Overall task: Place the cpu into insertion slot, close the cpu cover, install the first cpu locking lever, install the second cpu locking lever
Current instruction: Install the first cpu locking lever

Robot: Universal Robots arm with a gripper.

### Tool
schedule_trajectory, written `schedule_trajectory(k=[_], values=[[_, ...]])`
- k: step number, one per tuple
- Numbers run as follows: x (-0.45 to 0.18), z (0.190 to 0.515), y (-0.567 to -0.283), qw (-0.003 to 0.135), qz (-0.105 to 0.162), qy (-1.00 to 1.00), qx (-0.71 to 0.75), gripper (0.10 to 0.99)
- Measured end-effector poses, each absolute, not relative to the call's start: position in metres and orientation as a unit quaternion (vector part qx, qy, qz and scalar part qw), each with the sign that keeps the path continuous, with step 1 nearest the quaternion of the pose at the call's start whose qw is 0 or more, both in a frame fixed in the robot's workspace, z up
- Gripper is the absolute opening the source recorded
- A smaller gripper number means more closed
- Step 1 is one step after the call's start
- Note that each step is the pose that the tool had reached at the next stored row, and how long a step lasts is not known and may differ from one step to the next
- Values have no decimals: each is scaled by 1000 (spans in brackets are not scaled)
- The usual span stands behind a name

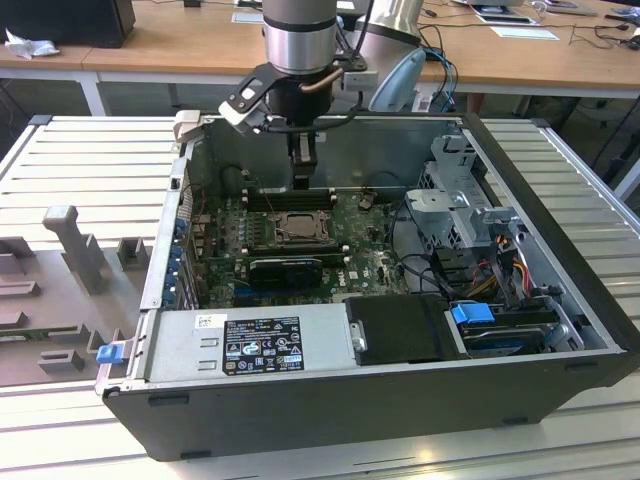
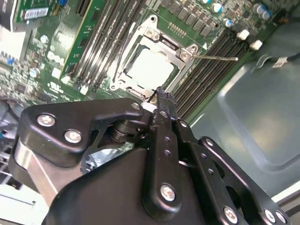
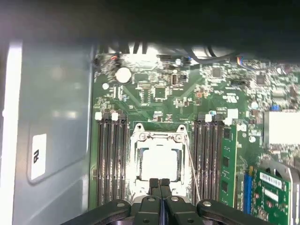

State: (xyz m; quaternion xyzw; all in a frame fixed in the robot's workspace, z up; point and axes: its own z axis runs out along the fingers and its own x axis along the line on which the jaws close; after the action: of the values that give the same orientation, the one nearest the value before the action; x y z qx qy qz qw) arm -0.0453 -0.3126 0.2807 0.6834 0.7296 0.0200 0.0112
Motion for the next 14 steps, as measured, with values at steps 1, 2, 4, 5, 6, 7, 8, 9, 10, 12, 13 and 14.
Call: schedule_trajectory(k=[1,2,4,5,6,7,8,9,10,12,13,14], values=[[-45,281,-313,11,20,738,674,106],[-45,281,-313,11,20,743,669,106],[-45,281,-313,10,20,756,654,106],[-45,281,-313,10,20,761,648,106],[-45,281,-313,10,21,767,642,106],[-45,281,-313,10,21,771,636,106],[-45,281,-313,10,21,778,628,106],[-45,281,-313,10,21,781,625,106],[-45,281,-313,9,21,783,621,106],[-45,281,-313,9,21,790,613,106],[-45,281,-313,9,21,792,610,106],[-45,281,-313,9,21,794,607,106]])
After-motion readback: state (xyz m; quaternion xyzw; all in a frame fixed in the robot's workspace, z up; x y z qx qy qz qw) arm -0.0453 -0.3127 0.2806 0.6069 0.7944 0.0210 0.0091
